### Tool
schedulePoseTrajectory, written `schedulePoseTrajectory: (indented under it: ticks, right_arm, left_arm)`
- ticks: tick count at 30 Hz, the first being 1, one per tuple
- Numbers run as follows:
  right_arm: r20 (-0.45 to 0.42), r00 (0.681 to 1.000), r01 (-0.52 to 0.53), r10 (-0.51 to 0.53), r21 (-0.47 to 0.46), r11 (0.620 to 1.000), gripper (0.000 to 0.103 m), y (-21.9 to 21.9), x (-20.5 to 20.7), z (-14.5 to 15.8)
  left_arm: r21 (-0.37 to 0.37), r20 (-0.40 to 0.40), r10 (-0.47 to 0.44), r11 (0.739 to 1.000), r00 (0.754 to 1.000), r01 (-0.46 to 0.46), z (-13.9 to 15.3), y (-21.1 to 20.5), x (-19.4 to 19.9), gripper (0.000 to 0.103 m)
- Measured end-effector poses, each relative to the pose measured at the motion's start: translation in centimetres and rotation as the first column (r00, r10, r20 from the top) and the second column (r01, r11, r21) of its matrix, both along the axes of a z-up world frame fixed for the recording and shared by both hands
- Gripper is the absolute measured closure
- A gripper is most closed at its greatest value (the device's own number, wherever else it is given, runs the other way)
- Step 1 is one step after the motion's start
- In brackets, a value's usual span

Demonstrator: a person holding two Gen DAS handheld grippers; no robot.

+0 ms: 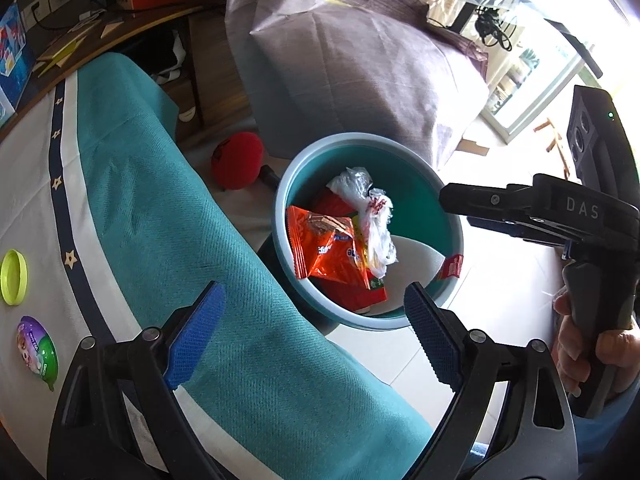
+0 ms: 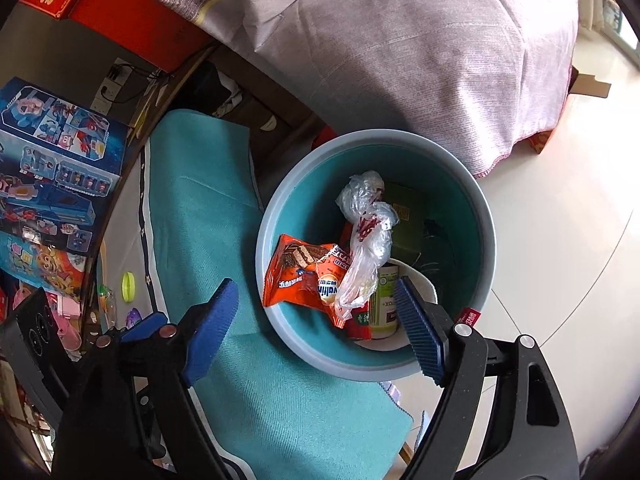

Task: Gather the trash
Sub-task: 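Carry packet and plastic bag over the teal bin and release both, then grasp the clear plastic bowl with left tool while right tool grasps purple egg toy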

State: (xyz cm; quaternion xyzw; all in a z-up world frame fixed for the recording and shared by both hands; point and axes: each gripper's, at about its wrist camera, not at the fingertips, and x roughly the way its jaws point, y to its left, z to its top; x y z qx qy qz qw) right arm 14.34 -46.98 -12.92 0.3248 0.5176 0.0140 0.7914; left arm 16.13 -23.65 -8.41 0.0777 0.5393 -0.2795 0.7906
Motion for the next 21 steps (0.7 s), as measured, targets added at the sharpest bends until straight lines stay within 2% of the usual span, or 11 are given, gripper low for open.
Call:
schedulePoseTrajectory:
  ticks: [11,21]
  right_arm:
    - [0.0,1.0,-0.024,0.024,-0.01,1.0,0.027,2.4,-0.3,1.2]
    - [0.01,0.998,-0.067,0.068,-0.029,0.997,0.027,6.0,-0.4,2.6]
  left_arm:
    - [-0.017,0.015,0.017,1.0,1.0,-0.016,0.9,1.8,-0.9,0.012]
    - [-0.04,0.031,0.069,0.997,0.997,-0.068,1.8,6.0,-2.1,0.012]
